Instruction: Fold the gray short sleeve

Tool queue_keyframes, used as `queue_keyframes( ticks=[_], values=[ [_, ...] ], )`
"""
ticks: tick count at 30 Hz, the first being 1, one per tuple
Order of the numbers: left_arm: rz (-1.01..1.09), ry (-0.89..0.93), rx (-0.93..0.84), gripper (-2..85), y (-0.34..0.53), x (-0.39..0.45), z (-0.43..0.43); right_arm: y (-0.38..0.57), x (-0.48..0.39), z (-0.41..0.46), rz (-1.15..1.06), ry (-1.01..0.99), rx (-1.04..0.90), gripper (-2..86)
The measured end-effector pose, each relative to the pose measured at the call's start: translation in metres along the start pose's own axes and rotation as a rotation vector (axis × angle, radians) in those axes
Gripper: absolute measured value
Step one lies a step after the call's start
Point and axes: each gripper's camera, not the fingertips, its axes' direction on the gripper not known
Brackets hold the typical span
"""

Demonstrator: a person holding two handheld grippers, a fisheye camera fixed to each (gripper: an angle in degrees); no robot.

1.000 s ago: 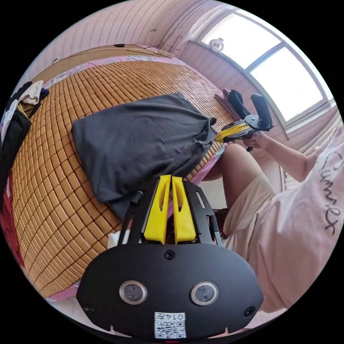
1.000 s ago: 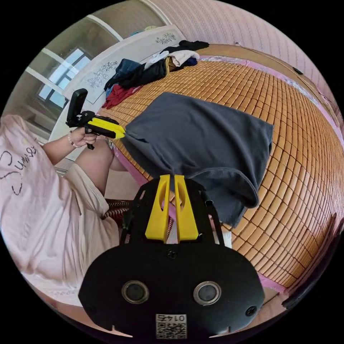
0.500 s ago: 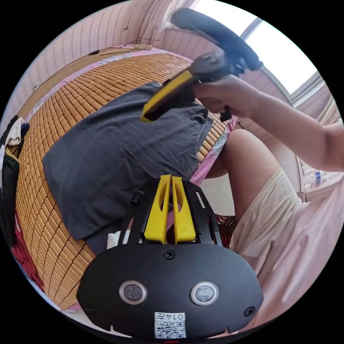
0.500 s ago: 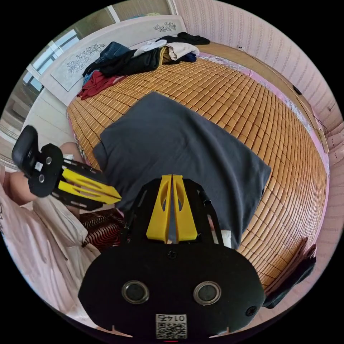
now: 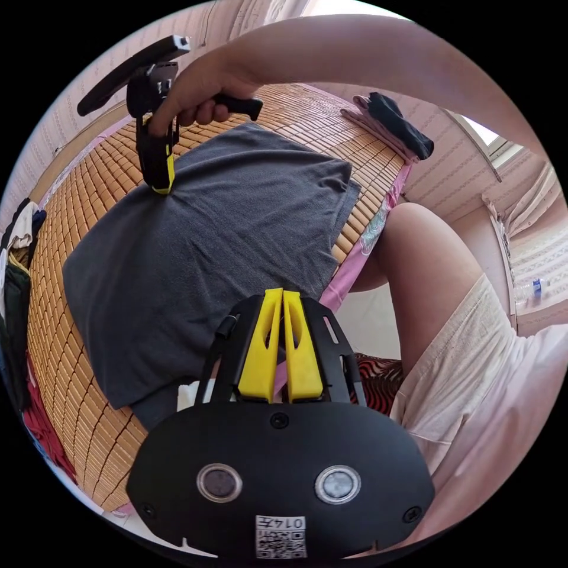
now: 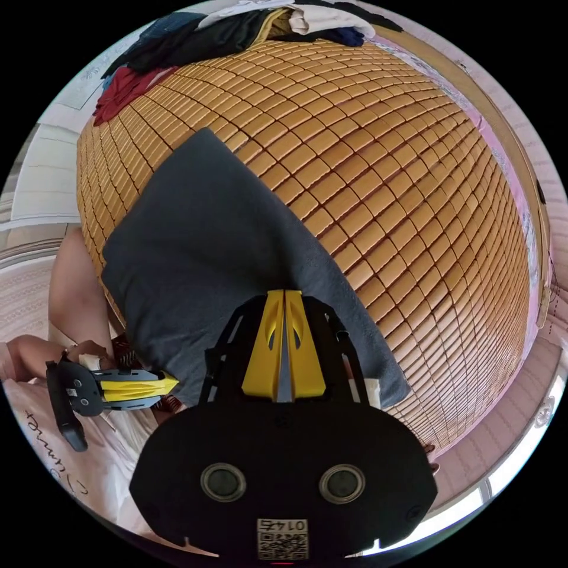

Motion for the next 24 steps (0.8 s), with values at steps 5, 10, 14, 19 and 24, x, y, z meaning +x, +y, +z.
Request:
queue_keyframes(
  ticks=[5,10,14,19,24],
  values=[
    [0.014,-0.003,0.012,-0.9,-0.001,0.010,0.007,-0.023,0.017,-0.011,0.059,0.110,-0.001,-0.9],
    [0.010,0.008,0.061,-0.6,0.005,0.015,0.000,0.002,0.028,-0.031,0.090,0.084,0.111,-0.8],
    [0.068,0.060,0.208,3.6,0.000,0.028,-0.019,0.112,0.059,-0.046,0.311,-0.126,0.336,0.2],
    [0.196,0.113,0.248,13.0,-0.030,0.057,-0.013,0.245,0.069,-0.011,0.611,-0.142,0.292,6.7],
    [0.280,0.162,0.207,17.3,-0.069,0.080,0.013,0.317,0.071,0.020,0.809,-0.217,0.265,12.9]
  ],
)
